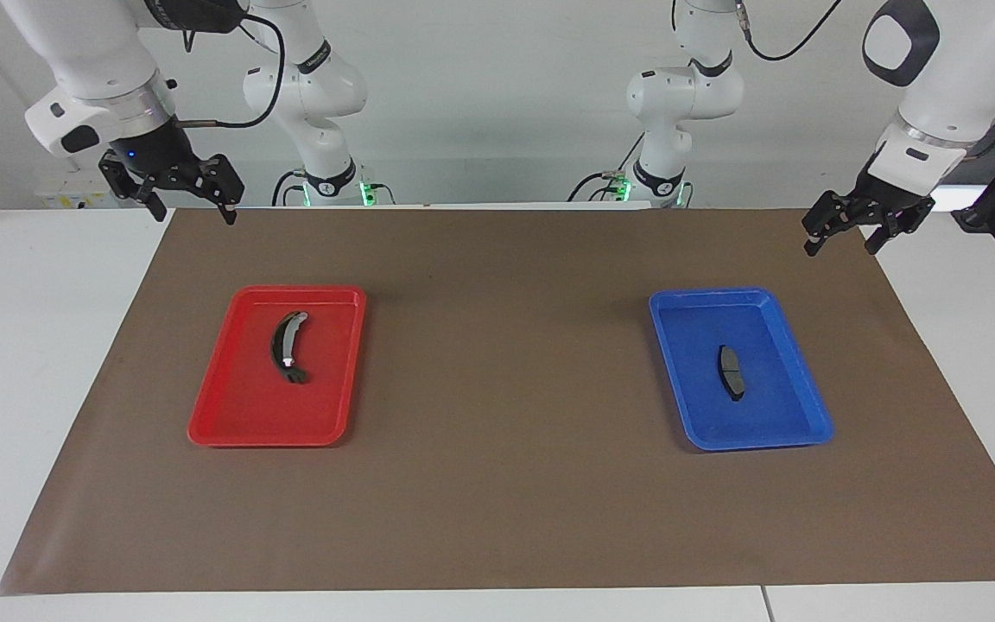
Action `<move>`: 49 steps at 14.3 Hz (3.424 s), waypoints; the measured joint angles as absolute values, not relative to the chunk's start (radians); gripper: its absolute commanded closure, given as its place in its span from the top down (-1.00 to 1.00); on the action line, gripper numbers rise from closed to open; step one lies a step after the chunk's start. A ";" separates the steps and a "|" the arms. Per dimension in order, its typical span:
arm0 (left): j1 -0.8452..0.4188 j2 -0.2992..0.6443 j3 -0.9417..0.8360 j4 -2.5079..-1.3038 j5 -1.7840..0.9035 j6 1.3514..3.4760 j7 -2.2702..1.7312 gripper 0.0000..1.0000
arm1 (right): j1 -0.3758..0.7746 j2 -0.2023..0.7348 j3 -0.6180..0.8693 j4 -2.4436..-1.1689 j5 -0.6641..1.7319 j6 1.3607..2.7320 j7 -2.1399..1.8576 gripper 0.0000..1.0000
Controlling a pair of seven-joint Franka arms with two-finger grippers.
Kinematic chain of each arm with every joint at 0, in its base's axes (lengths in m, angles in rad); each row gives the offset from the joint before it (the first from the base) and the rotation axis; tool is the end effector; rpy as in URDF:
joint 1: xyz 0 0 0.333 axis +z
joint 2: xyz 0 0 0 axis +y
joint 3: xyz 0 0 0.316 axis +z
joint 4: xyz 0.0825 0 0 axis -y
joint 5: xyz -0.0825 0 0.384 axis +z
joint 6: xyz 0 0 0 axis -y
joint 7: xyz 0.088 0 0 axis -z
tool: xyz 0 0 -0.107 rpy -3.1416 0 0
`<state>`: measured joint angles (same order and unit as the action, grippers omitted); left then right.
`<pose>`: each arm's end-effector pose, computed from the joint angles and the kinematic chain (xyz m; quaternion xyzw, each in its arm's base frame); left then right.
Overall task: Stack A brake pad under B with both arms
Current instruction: 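Reach the left gripper to the blue-tray pad while the right gripper reaches the red-tray pad, then grasp the pad with the left gripper while the right gripper grasps the curved pad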
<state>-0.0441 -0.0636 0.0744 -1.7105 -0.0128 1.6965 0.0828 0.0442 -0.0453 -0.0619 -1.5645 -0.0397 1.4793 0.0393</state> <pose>0.5444 0.0165 0.6041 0.9993 -0.0256 0.0252 0.0073 0.5308 -0.0148 0.6442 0.9992 -0.0298 -0.0198 0.0186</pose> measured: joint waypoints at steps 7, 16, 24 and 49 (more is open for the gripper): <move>-0.044 -0.064 0.074 -1.711 -0.013 1.697 0.083 1.00 | 0.044 -0.045 -0.062 -1.565 -0.040 1.492 0.039 1.00; -0.044 -0.064 0.074 -1.711 -0.013 1.697 0.083 1.00 | 0.046 -0.078 -0.061 -1.879 -0.039 1.831 0.049 1.00; -0.049 -0.064 0.060 -1.711 -0.013 1.697 0.082 1.00 | 0.047 -0.044 -0.057 -2.004 -0.039 2.002 0.049 1.00; -0.126 0.215 0.059 -2.251 -0.013 2.635 0.081 0.21 | 0.051 0.123 -0.058 -2.314 -0.039 2.441 -0.100 0.66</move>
